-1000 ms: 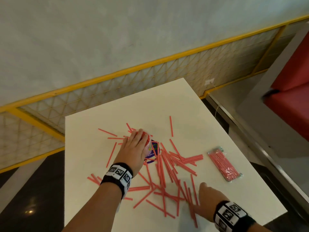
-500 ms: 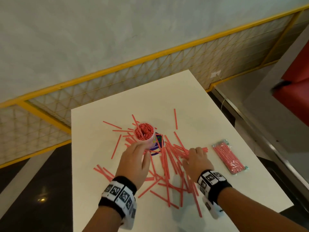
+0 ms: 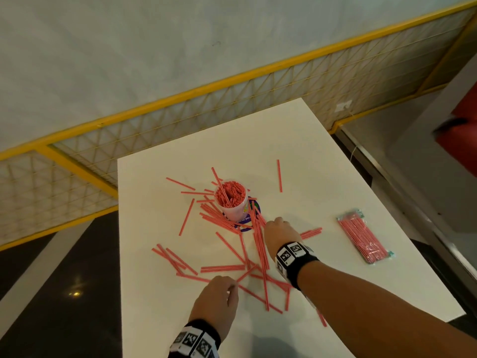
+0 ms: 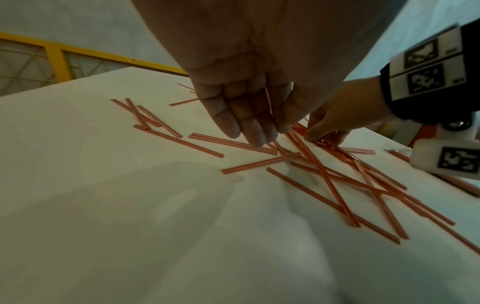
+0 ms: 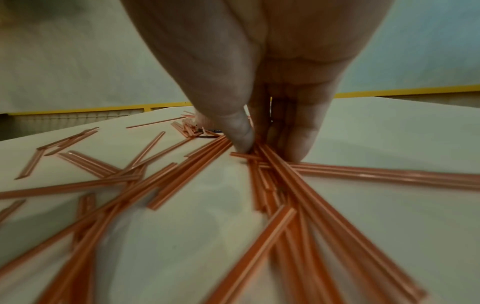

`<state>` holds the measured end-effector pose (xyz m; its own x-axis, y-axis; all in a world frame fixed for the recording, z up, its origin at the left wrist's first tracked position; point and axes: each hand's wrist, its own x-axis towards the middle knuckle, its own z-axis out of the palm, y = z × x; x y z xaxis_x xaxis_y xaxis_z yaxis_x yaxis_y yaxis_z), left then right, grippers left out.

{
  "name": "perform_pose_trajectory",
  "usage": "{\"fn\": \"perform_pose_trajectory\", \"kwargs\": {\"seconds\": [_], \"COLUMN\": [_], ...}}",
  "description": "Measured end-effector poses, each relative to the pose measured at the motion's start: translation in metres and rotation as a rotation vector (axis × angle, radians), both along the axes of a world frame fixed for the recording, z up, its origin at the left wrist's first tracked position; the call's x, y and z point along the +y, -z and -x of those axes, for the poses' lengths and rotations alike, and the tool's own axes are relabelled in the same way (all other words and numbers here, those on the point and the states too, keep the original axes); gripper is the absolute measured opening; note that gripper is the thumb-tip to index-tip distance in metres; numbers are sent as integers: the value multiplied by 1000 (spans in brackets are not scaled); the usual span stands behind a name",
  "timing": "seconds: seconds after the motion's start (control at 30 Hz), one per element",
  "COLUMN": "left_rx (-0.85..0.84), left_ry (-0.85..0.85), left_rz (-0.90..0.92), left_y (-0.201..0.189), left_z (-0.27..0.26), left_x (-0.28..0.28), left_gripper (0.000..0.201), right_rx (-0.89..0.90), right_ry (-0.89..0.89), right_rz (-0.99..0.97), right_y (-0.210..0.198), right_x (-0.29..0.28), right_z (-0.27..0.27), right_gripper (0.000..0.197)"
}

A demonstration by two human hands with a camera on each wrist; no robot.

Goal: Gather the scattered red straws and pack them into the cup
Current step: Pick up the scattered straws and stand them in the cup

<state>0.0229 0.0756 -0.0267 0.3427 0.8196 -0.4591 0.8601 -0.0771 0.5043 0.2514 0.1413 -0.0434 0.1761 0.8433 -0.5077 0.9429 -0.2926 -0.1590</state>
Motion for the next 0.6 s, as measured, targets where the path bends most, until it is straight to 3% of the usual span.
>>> {"fn": "perform_pose_trajectory", "kwargs": {"seconds": [0.2,0.37,0.47,0.6], "left_rx": [-30,-150,-291,-477], "left_ry": [-45,-126,-234,-396], "left_rz": [-10,-11,29,140], "left_y": [-12,-25,-33,-47], "left_z": [0,-16,-36,-73], "left_x": [5,19,29,42], "left_gripper": [14,17,18,27], "right_rx": [-6,219,339,540], "right_ry": [76,294,381,433], "right_rz": [17,-38,-140,-236], "right_y": [-4,-14,-29,-56], "right_x": [9,12,4,-8], "right_z": [-12,-36,-45,-49], "right_gripper": [27,15,31,30]}}
